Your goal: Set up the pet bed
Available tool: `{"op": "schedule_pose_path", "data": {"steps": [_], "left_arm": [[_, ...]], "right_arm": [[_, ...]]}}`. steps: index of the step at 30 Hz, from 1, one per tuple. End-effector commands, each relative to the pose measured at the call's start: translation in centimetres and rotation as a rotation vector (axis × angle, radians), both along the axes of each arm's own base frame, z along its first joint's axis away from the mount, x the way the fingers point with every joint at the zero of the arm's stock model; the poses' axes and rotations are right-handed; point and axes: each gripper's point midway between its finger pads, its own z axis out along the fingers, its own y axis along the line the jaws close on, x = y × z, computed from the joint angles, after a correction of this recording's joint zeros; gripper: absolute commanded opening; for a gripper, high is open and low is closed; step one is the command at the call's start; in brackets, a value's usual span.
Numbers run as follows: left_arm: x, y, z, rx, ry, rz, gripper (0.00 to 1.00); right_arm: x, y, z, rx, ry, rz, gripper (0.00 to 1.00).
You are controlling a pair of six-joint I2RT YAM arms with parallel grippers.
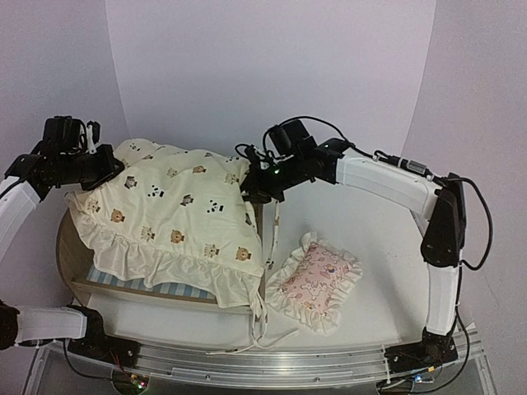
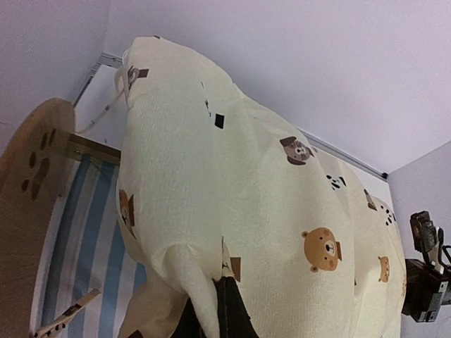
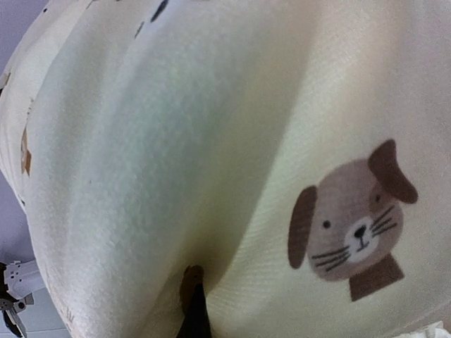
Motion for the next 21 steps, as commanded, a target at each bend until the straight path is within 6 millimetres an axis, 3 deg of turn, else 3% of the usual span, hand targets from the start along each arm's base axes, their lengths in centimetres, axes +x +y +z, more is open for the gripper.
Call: {"op": "schedule_pose_path", "data": {"steps": [1,8,17,21], "left_arm": [[-1.6,2.8,2.3,0.086,-0.032,0.116,0.0],[-3.1,2.5,4.3,0.067,-0.05,0.087,0.0],[-4.1,0.9,9.4,0.014,-0.113,-0.006,0.0],[-4.5,1.0,8.4,0.011,-0.085,0.001,0.0]], "right_arm": [[-0.4,1.5,-0.5,0.019,0.027,0.055,0.0],[-0.4,2.3,-3.3,-0.011,0.071,0.059,0.0],[-0.6,2.1,-3.8,-0.028,0.059,0.057,0.0],[-0.8,2.0,-4.2,-0.035,0.059,0.064,0.0]]}}
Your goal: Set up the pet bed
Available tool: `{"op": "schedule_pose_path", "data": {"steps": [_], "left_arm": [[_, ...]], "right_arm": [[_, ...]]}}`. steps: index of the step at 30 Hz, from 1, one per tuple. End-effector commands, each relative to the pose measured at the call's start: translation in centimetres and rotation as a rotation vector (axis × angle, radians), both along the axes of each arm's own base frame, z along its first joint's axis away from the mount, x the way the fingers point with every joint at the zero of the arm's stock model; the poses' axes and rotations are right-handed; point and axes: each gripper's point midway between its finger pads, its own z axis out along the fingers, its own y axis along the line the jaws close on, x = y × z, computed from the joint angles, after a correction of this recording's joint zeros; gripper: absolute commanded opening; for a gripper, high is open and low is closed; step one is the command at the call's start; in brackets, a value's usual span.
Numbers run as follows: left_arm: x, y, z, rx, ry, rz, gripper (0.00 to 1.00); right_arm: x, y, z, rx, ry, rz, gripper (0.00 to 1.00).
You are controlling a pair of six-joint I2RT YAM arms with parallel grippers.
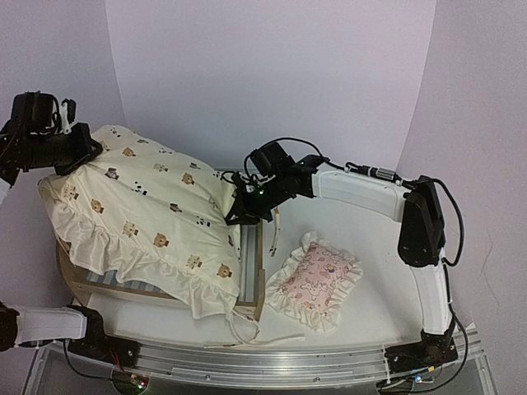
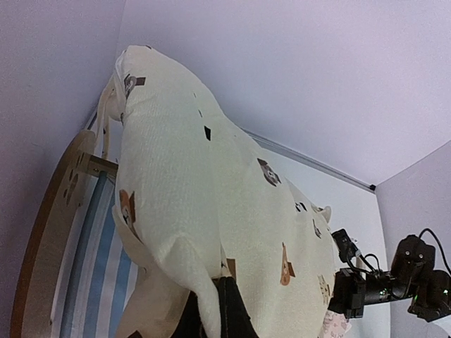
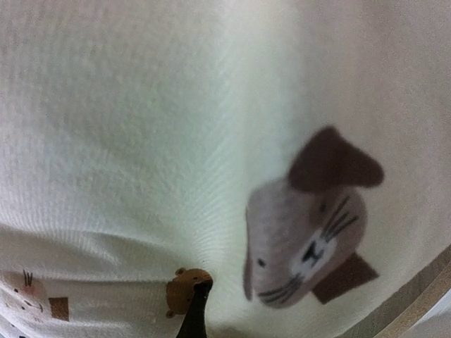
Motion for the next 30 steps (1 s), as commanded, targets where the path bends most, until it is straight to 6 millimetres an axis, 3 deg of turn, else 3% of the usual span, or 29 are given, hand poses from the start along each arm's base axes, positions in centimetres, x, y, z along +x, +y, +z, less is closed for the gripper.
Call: {"op": "schedule_pose_path", "data": {"steps": [1,8,15,22,26,28,30], "left_arm": [[-0.8,-0.1,0.3,0.0,-0.017,-0.019,0.0],[-0.3,1.5,-6.9,0.027,0.075,0.088,0.0],[-0.2,2.4,-12.0,0.055,0.159,0.149,0.0],[0.0,2.8,-15.1,0.067,0.219,0.177,0.0],[-0.5,3.8,-15.9,0.078,0.234,0.236,0.01],[-0.7,4.2,-15.7,0.079,0.225,0.265,0.09],[-0.8,4.5,-15.4,0.075,0.22,0.286,0.27]], "right_arm": [[0.3,0.2,1.4,0.033,-0.044,0.011,0.0],[1.7,0.6,0.6,0.006,-0.119,0.018,0.0],[2.2,-1.1,-1.5,-0.084,-0.139,-0.026,0.0],[1.8,-3.4,-2.7,-0.158,-0.137,-0.07,0.0],[1.3,-4.2,-3.2,-0.179,-0.12,-0.08,0.0],[1.3,-4.3,-2.9,-0.18,-0.123,-0.081,0.04],[1.3,-4.4,-2.0,-0.182,-0.133,-0.08,0.22]]}}
